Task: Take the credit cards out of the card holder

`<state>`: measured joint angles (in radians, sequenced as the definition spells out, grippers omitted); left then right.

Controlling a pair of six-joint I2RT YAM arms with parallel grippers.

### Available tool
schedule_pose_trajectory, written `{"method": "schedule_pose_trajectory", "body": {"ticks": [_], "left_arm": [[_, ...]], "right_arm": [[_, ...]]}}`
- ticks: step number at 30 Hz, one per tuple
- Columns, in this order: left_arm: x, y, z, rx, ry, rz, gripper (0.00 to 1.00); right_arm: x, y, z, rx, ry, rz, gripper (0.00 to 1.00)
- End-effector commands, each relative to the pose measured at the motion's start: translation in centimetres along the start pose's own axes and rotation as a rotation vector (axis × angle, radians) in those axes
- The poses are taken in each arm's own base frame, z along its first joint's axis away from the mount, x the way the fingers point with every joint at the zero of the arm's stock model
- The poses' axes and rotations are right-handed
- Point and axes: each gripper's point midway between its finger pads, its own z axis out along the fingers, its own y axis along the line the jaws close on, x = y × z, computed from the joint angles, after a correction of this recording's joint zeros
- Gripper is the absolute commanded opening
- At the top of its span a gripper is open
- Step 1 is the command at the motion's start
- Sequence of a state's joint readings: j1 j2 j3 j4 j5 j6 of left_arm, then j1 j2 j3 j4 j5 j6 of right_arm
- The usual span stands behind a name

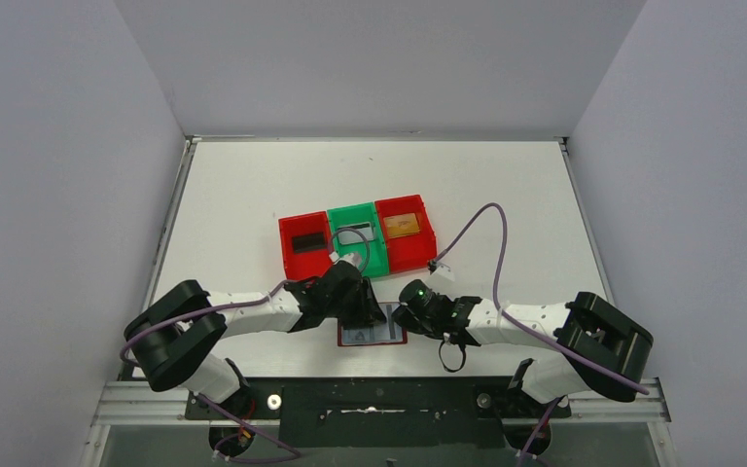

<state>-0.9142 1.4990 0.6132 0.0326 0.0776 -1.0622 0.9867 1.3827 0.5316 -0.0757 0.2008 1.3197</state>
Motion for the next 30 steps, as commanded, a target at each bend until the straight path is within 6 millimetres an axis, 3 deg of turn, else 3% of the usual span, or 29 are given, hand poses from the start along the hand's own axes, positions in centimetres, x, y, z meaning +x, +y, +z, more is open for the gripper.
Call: {"method": "schedule_pose_trajectory", "body": {"ticks": [1,7,11,19,30], "left_arm": [[0.3,3.2,0.3,-0.136,-0.011,0.008,0.38],[-0.3,0.9,-0.1,-0.014,-0.046,0.001,0.3],[-0.4,-0.4,-0.4,0.063,-0.058,-0.018,0.18],[-0.3,-1.0,-0.7,0.111,-0.064,-0.03,0.0],[-0.2,-0.3,-1.6,0.102,-0.072,-0.028,0.0]], "right_arm": [[0.5,-2.5,0.3,0.07,0.015,-0.023,0.11],[0.6,-2.6,0.4,0.067,0.019,-0.019,0.1],[0.7,-2.5,0.4,0.061,0.022,-0.021,0.1],[0.6,-2.3,0.4,0.056,0.023,-0.02,0.1],[0.1,-2.5,0.1,0.067,0.007,-0.024,0.1]]}}
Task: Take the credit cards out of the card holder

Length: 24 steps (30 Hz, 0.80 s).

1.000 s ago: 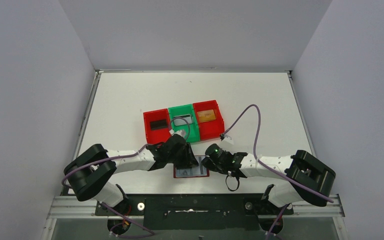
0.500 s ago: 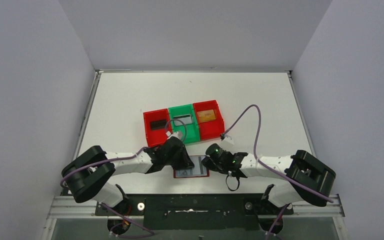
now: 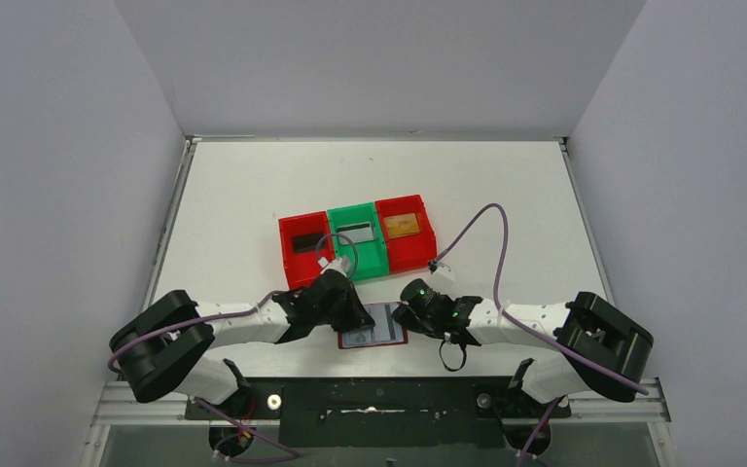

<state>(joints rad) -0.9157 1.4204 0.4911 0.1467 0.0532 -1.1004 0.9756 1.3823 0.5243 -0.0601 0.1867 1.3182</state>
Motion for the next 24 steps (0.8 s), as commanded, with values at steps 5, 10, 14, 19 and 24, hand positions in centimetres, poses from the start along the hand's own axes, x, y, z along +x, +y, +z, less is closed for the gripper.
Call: {"method": "schedule_pose_trajectory", "body": {"ticks": [5,10,14,19,24], "left_arm": [[-0.4,-0.5,-0.9,0.03,-0.02,-0.003,0.0],[-0.6,-0.6,-1.1,0.028,-0.025,0.001,0.0],[-0.7,-0.8,-1.3,0.041,-0.028,0.002,0.0],[-0.3,-1.2,-1.1,0.078,-0.018,-0.044,0.12],[0.0,-1.1,-0.8,0.083,-0.001,-0.051,0.22]], "right_arm": [[-0.1,-2.5,-0.2,0.074,-0.007,-0.028,0.1],[-0.1,-2.5,-0.3,0.075,-0.008,-0.031,0.1],[-0.2,-2.3,-0.3,0.066,-0.005,-0.033,0.11],[0.4,-2.0,-0.2,0.046,0.025,-0.021,0.11],[0.9,-1.8,0.1,0.016,0.04,0.007,0.12]]}}
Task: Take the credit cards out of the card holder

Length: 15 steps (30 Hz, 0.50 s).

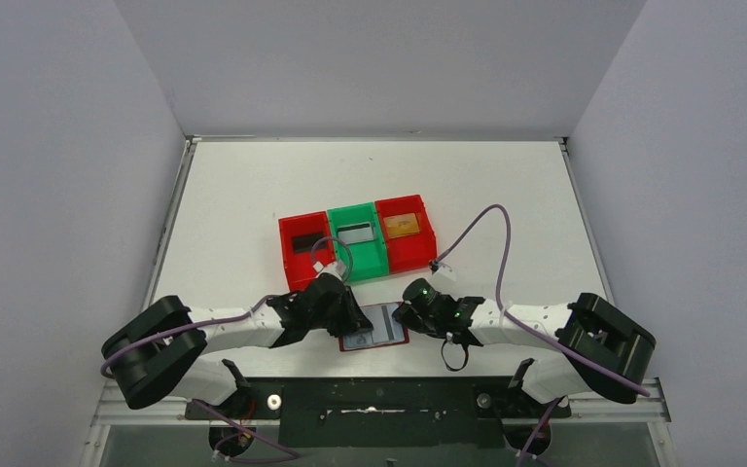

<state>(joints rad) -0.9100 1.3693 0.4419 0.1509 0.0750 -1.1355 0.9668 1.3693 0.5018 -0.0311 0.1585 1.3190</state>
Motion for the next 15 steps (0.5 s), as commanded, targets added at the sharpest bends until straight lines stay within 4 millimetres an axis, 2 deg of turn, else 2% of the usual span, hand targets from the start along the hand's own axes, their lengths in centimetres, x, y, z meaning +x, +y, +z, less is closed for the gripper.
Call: {"method": "schedule_pose_trajectory", "body": {"ticks": [1,4,6,15], "left_arm": [[-0.6,-1.8,0.1,0.078,-0.018,-0.016,0.25],[-0.9,-2.4,0.0,0.109,-0.029,-0.024,0.33],[-0.9,-2.4,0.1,0.115,-0.03,-0.034,0.33],[-1.2,0.2,0.2,0.022,-0.079,-0.116,0.34]], "right_arm": [[0.6,-1.9,0.2,0.042,0.023,-0.004,0.12],[0.6,-1.8,0.2,0.047,0.024,-0.012,0.12],[0.6,-1.9,0.2,0.05,0.029,-0.014,0.12],[0.7,-1.8,0.2,0.037,0.032,-0.014,0.13]]}}
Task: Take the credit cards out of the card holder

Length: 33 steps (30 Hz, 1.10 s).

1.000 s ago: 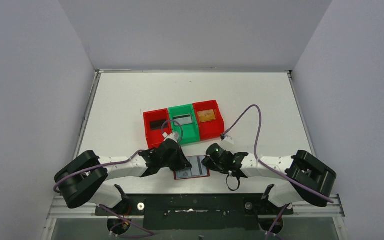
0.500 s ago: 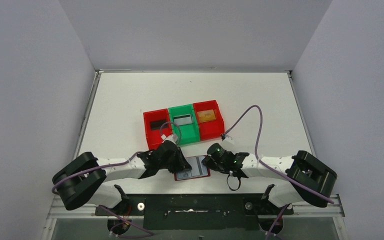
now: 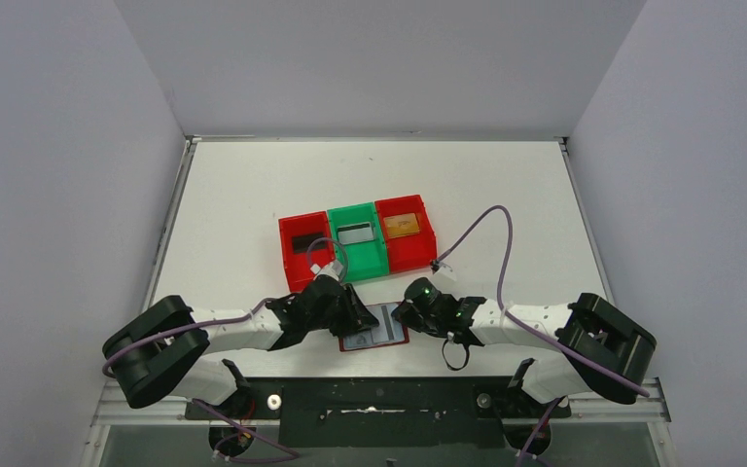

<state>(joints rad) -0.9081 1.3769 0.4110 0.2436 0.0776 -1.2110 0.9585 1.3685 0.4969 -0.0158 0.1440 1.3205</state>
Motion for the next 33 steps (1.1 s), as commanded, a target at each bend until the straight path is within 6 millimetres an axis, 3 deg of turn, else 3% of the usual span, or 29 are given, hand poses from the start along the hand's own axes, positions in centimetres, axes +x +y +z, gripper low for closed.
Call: {"method": "schedule_pose_trajectory", "body": {"ticks": [1,17,33], "left_arm": [[-1.0,1.3,0.0,-0.041,-0.065,-0.048,0.34],[-1.0,3.6,0.3,-0.15,-0.082,-0.078,0.35],[-1.0,2.2,0.8,-0.104,-0.087,-0.08,0.33]], "right_arm": [[0.7,-2.0,0.1,0.049,0.027,-0.027,0.13],[1.1,-1.9,0.1,0.02,0.035,-0.007,0.13],[1.6,-2.4,0.1,0.008,0.055,0.002,0.13]]}}
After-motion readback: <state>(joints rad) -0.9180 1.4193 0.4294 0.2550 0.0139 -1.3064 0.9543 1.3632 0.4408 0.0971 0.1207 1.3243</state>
